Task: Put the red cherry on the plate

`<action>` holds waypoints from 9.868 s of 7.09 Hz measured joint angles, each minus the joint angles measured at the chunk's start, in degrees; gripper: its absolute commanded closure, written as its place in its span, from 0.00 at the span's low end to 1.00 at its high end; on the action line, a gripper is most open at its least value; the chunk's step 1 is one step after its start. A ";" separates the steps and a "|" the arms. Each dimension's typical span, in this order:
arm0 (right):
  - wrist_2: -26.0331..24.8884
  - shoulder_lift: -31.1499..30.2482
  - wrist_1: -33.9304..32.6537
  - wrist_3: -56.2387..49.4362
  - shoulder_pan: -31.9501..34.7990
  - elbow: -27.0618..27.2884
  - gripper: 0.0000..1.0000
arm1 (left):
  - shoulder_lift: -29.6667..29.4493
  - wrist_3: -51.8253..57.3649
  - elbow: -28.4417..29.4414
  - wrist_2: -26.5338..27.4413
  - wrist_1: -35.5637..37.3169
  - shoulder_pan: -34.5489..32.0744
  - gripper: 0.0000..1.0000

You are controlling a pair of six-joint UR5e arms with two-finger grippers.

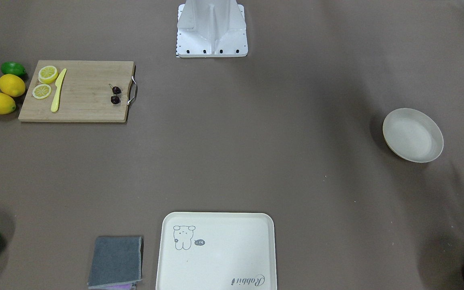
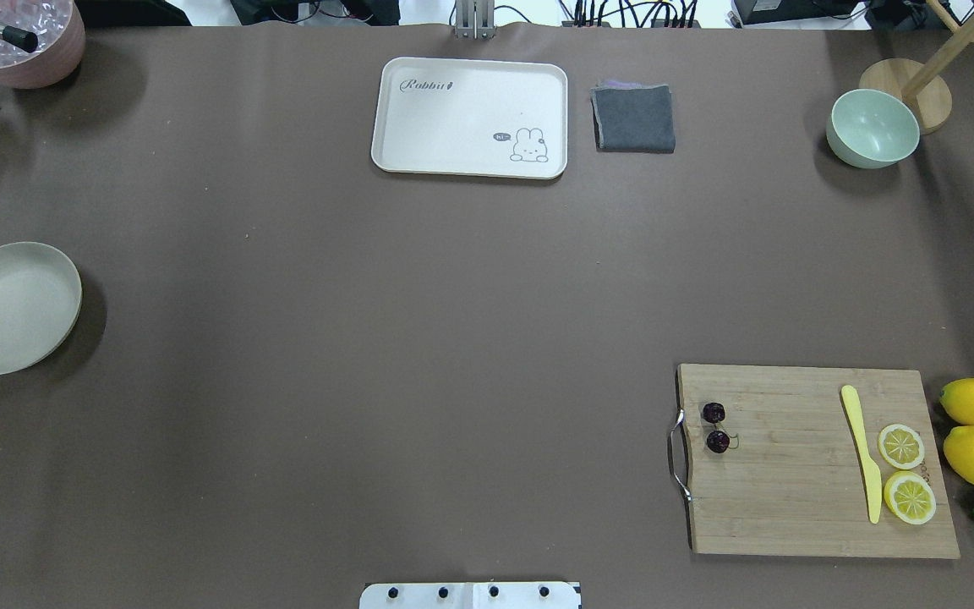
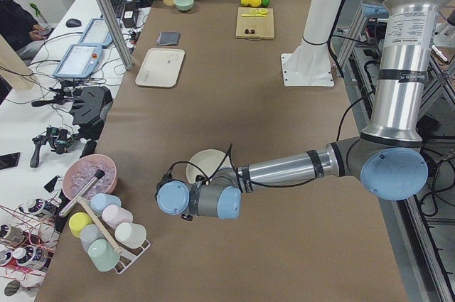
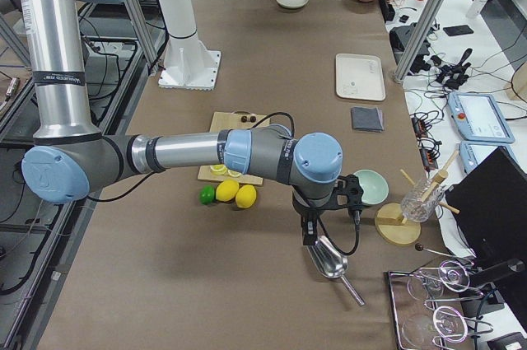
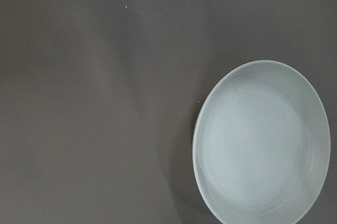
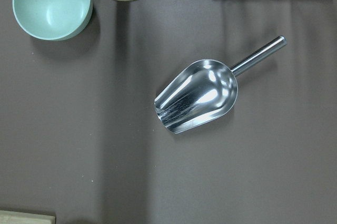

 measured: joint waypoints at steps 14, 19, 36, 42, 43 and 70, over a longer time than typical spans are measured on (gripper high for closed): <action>0.03 0.14 0.00 0.28 -0.18 -0.11 0.00 | -3.31 -9.59 5.36 0.89 -9.37 5.83 0.04; -0.01 0.31 0.00 0.60 -0.18 -0.14 0.00 | 4.03 -13.82 1.10 -1.69 -14.17 5.74 0.04; -0.32 0.14 0.00 0.53 -0.47 -0.35 0.00 | 4.63 -46.90 1.20 12.70 -40.26 14.59 0.11; -0.41 0.02 0.02 0.53 -0.44 -0.15 0.00 | 5.33 -44.63 4.08 13.26 -44.66 14.65 0.41; -0.41 0.03 0.01 0.53 -0.45 -0.15 0.00 | 5.31 -44.63 4.14 13.29 -44.75 14.65 0.55; -0.59 -0.36 -0.90 1.85 0.02 0.20 0.00 | -32.40 -82.54 -30.33 39.84 15.10 49.96 1.00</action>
